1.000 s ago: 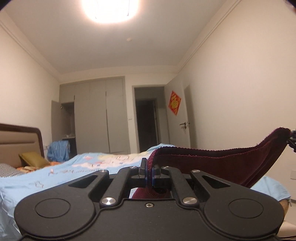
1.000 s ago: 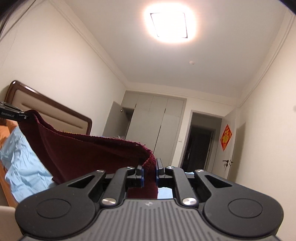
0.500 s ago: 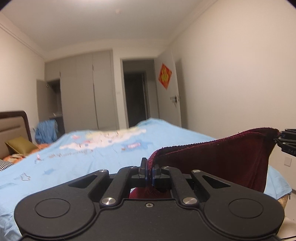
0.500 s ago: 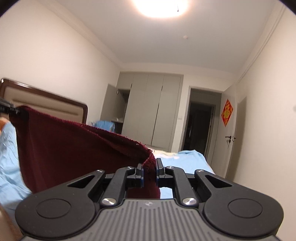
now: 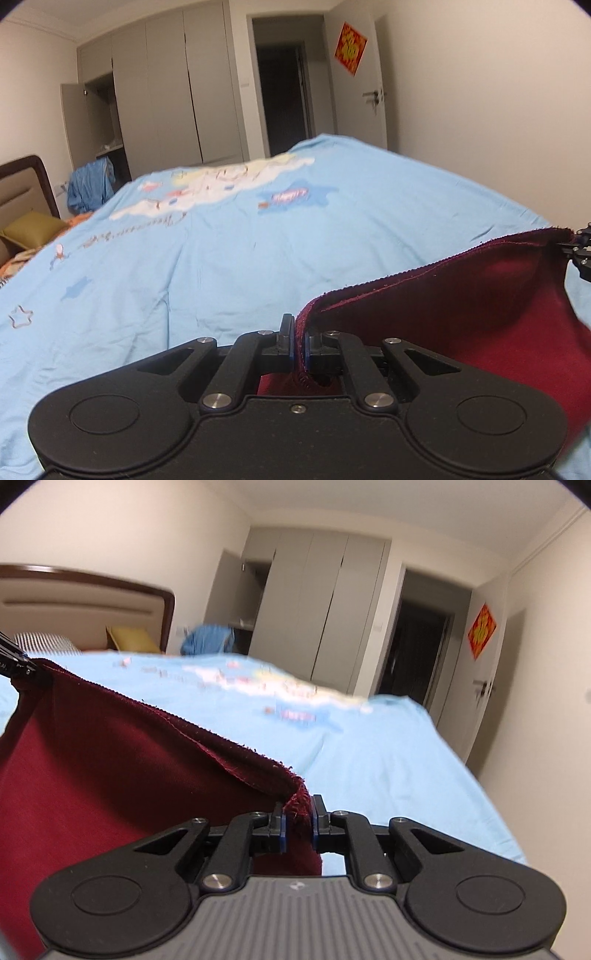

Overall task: Fold small clothes
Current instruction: 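Lift the hem with both grippers and fold it toward the collar, then lay the hem down over the body and open both grippers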

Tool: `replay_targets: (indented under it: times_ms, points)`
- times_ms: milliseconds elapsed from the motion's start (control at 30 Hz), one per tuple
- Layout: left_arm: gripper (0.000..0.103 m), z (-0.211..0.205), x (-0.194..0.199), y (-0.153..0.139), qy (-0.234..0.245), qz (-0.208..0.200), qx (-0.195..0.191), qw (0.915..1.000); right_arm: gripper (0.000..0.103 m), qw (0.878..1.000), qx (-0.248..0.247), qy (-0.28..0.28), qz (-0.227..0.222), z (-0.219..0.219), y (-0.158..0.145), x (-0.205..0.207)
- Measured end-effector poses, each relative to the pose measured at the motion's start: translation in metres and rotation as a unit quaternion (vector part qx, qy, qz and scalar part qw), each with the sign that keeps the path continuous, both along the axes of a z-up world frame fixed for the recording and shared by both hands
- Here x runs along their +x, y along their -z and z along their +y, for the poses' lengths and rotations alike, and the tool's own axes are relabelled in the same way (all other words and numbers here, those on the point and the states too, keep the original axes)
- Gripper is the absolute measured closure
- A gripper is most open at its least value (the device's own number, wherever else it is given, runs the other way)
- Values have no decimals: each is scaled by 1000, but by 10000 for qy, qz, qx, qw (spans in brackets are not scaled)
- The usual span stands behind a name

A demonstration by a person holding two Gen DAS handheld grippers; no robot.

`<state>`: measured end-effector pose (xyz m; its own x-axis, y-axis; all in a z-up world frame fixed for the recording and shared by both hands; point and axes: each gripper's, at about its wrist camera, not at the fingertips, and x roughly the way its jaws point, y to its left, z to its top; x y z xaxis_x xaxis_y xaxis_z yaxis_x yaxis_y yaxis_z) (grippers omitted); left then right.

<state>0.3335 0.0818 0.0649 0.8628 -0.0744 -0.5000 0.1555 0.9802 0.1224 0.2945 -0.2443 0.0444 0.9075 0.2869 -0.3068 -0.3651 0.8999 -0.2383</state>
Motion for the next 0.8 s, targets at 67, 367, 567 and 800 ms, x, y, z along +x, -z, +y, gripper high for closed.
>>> replay_targets:
  times_ms: [67,367,567,800]
  points:
    - [99,3,17,18,-43,144,-27,9999,90,9998,-12,60,188,4,14,13]
    - [98,2,69,78,-222,608,-153,9978,88,9968,-32,260,761,10,60,65]
    - [88,3,79,100,-330,843,-219,9957,71,9953,18,312,920,8,77,79]
    - [55,6,79,100,-153,905,-542,9943,37,9928,303,564,1009,-7,78,85]
